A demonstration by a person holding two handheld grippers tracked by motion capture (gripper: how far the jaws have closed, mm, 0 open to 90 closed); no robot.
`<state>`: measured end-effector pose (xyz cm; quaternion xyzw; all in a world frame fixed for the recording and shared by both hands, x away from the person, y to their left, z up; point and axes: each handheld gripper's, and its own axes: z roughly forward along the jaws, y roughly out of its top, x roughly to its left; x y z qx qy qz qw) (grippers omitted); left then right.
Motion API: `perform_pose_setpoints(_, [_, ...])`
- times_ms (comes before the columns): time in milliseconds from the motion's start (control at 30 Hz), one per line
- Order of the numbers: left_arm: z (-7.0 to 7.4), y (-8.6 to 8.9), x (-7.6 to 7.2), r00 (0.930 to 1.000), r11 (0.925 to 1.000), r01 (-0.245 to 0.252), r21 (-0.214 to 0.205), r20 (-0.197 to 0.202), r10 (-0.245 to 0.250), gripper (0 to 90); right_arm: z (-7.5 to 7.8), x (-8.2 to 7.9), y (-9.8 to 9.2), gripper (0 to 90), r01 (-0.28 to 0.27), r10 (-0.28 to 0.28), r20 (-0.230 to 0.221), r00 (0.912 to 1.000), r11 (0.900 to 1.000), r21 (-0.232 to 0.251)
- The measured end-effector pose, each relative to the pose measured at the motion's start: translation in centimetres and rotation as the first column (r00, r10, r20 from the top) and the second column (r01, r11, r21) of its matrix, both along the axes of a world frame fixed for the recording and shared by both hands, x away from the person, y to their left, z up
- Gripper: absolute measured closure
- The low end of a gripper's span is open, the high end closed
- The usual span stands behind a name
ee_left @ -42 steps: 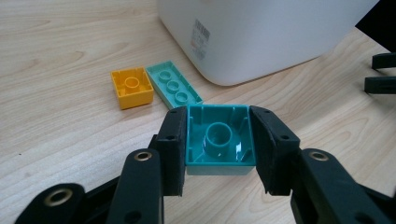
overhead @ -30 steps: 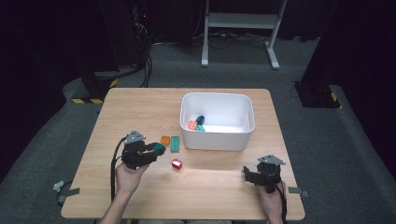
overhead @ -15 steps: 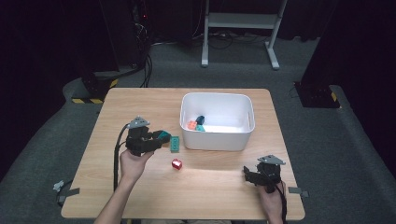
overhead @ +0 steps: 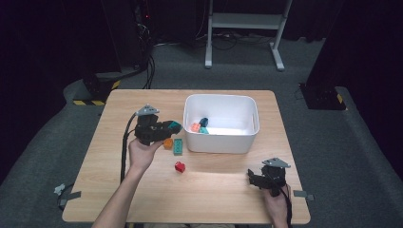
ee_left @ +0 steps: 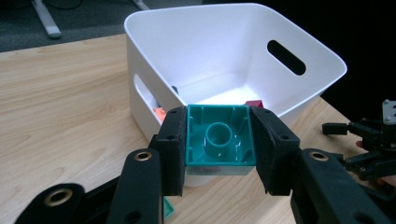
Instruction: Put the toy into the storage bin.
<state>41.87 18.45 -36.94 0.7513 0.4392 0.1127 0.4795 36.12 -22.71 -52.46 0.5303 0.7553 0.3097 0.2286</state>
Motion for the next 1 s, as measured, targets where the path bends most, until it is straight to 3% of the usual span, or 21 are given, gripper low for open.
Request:
perform_pose_setpoints(533, [1.0, -2.4, 1.8, 0.9994, 0.9995, 0.031, 0.008, 0.016, -0.031, 58.5, 0.0, 0.0, 0.0, 14.9, -0.003, 0.003, 0.001, 1.0000, 1.0000, -0.002])
perform_pose_setpoints(1000, [0.8, -4.9, 2.9, 0.9982, 0.9979, 0.059, 0.028, 0.014, -0.059, 58.5, 0.0, 0.0, 0.0, 14.9, -0.003, 0.003, 0.002, 1.0000, 1.0000, -0.002])
